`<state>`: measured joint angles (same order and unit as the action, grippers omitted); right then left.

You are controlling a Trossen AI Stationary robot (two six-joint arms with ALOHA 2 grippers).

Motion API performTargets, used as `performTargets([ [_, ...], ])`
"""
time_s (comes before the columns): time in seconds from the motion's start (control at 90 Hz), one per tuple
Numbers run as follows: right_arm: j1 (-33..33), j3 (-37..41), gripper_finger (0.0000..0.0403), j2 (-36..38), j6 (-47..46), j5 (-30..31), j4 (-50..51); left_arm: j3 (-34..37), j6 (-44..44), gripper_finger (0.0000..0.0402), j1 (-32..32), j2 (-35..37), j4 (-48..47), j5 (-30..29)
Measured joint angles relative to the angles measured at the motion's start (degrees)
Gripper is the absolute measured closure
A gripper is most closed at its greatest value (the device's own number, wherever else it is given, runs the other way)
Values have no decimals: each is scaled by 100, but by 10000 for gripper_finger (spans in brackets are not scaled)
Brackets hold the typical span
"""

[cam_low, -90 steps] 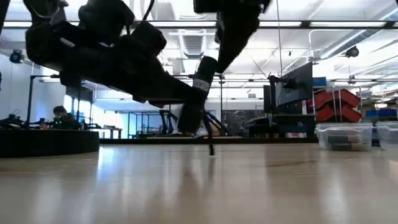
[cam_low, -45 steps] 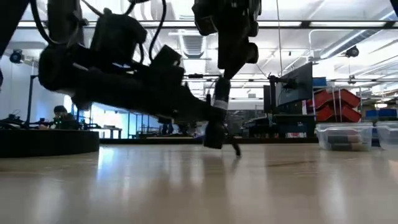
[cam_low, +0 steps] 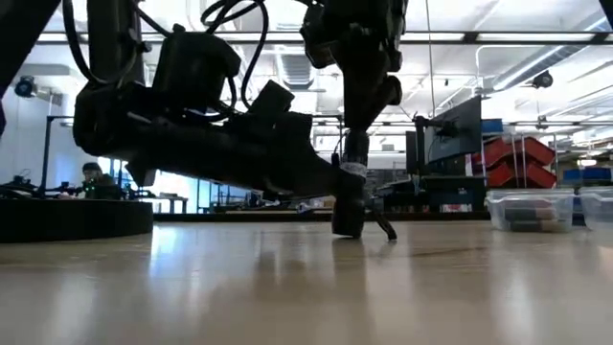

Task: Insert battery
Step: Open the black flashlight battery compartment

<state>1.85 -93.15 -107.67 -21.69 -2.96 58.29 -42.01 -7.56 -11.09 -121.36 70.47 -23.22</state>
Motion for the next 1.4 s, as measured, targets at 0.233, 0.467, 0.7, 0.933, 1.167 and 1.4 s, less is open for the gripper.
performTargets([
  [0.233,-2,-214,257,47,234,76,232,3,140,302,-7,0,-6,-31],
  [0.467,-2,-192,205,-33,366,125,322,5,263,303,-15,0,-10,-40],
  [0.7,-2,-183,173,-226,369,118,254,7,263,302,-17,0,-14,-44],
  [0.933,-2,-183,195,-444,444,105,240,12,260,302,-24,0,-17,-46],
  [1.167,0,-183,269,-451,653,68,200,15,256,302,-34,0,-29,-46],
  [1.4,14,-183,306,-451,1826,-223,200,41,178,303,-24,23,-52,409],
])
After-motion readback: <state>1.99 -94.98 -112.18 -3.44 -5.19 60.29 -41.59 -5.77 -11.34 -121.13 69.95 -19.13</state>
